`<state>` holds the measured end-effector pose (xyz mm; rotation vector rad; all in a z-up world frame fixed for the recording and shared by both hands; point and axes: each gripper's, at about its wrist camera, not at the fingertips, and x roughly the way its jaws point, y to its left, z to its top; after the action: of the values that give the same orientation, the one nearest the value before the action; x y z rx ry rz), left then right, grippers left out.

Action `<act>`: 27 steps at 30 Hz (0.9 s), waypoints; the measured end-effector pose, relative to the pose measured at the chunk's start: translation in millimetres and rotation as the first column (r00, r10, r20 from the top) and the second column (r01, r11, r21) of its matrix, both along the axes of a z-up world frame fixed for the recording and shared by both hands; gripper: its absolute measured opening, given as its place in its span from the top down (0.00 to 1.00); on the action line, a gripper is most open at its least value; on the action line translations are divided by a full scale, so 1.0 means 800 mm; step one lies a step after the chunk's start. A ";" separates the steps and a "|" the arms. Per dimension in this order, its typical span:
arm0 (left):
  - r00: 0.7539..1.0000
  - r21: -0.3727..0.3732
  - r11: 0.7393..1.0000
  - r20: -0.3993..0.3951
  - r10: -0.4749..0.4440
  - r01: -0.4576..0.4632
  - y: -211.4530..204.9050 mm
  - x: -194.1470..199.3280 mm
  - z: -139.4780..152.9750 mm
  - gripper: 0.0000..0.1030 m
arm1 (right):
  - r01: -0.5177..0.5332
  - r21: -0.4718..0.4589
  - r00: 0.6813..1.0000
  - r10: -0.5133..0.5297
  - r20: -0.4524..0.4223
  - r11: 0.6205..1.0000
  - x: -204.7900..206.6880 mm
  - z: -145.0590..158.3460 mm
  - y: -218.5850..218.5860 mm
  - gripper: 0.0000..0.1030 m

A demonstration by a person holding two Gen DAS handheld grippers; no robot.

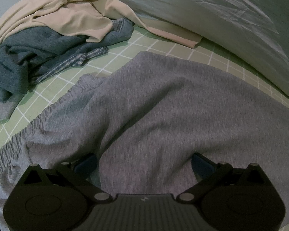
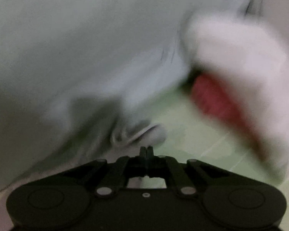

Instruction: Fold clothes

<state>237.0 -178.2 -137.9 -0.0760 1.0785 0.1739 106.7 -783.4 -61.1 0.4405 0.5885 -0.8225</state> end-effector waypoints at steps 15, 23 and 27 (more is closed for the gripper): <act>0.997 -0.011 1.000 -0.076 0.002 -0.002 0.002 0.018 0.005 0.00 | 0.096 0.066 0.987 -0.087 -0.134 0.993 -0.098 -0.046 -0.016 0.42; 0.998 0.050 0.997 -0.030 -0.048 0.050 -0.008 0.055 0.024 0.00 | 0.021 0.148 0.992 -0.002 -0.129 0.989 -0.029 -0.090 -0.082 0.32; 0.999 0.059 0.997 -0.032 -0.038 0.040 -0.007 0.073 0.016 0.00 | 0.010 0.133 0.987 0.011 -0.160 0.991 -0.009 -0.094 -0.090 0.45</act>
<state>295.1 -184.2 -125.4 0.0008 1.1038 0.1725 99.8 -855.6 -136.4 0.4987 0.7962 -0.8259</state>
